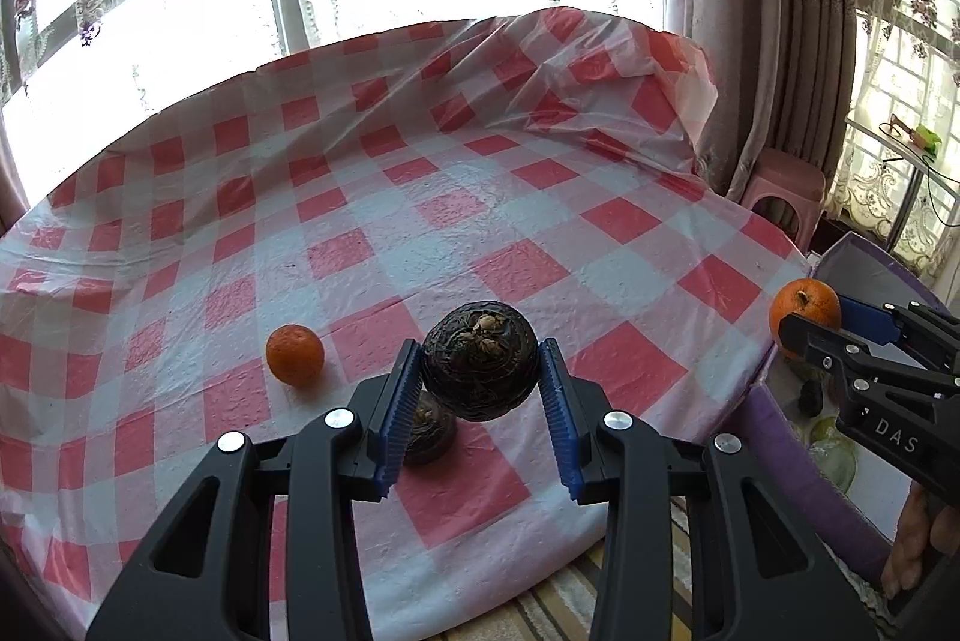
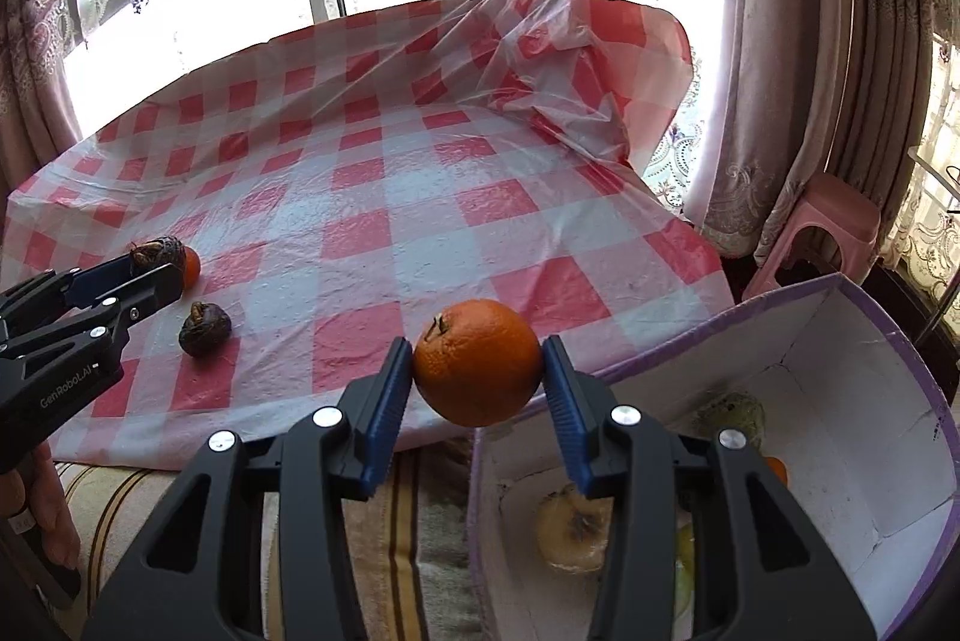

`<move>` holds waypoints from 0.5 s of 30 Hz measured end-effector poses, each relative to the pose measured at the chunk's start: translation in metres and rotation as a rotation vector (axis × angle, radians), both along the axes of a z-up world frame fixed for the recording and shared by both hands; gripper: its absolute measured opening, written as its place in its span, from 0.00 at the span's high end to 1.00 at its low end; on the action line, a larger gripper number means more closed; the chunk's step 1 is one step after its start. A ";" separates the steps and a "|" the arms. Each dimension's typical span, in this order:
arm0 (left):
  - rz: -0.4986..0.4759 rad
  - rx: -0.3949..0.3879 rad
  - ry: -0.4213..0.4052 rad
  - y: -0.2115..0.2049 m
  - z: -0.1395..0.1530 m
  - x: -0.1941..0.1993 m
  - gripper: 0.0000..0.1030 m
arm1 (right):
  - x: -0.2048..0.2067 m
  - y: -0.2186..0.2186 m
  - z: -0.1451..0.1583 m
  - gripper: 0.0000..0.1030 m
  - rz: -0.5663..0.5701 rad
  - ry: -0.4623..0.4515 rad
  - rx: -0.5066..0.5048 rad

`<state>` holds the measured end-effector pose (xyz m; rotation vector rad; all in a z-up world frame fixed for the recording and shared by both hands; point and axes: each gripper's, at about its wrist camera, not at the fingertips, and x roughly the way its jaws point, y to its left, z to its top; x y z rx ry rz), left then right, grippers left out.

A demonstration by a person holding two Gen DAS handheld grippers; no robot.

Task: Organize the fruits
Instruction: 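Carry the bulb with the left gripper while the right gripper carries the orange over the box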

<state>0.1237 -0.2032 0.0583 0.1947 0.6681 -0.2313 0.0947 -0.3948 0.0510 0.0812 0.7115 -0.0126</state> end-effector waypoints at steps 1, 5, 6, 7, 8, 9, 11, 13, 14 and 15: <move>-0.017 0.001 0.005 -0.007 0.000 0.000 0.63 | 0.000 -0.009 0.000 0.56 -0.020 0.003 0.003; -0.085 0.017 0.015 -0.037 -0.002 -0.001 0.63 | 0.001 -0.044 0.001 0.57 -0.094 0.019 0.015; -0.104 0.019 0.018 -0.044 -0.002 -0.001 0.63 | 0.001 -0.052 0.001 0.56 -0.112 0.023 0.017; -0.121 0.020 0.022 -0.052 -0.002 -0.001 0.63 | 0.001 -0.060 0.001 0.56 -0.130 0.028 0.018; -0.138 0.020 0.027 -0.059 -0.002 -0.001 0.63 | 0.002 -0.067 0.000 0.56 -0.145 0.038 0.019; -0.155 0.020 0.032 -0.067 -0.003 -0.001 0.63 | 0.003 -0.073 -0.001 0.56 -0.156 0.048 0.022; -0.200 0.019 0.043 -0.084 -0.005 -0.003 0.63 | 0.005 -0.085 -0.006 0.56 -0.174 0.067 0.029; -0.248 0.031 0.051 -0.102 -0.008 -0.006 0.63 | 0.007 -0.095 -0.011 0.56 -0.186 0.088 0.036; -0.275 0.035 0.060 -0.111 -0.010 -0.008 0.63 | 0.008 -0.100 -0.014 0.56 -0.190 0.099 0.045; -0.300 0.039 0.071 -0.119 -0.013 -0.009 0.63 | 0.011 -0.104 -0.018 0.56 -0.192 0.118 0.054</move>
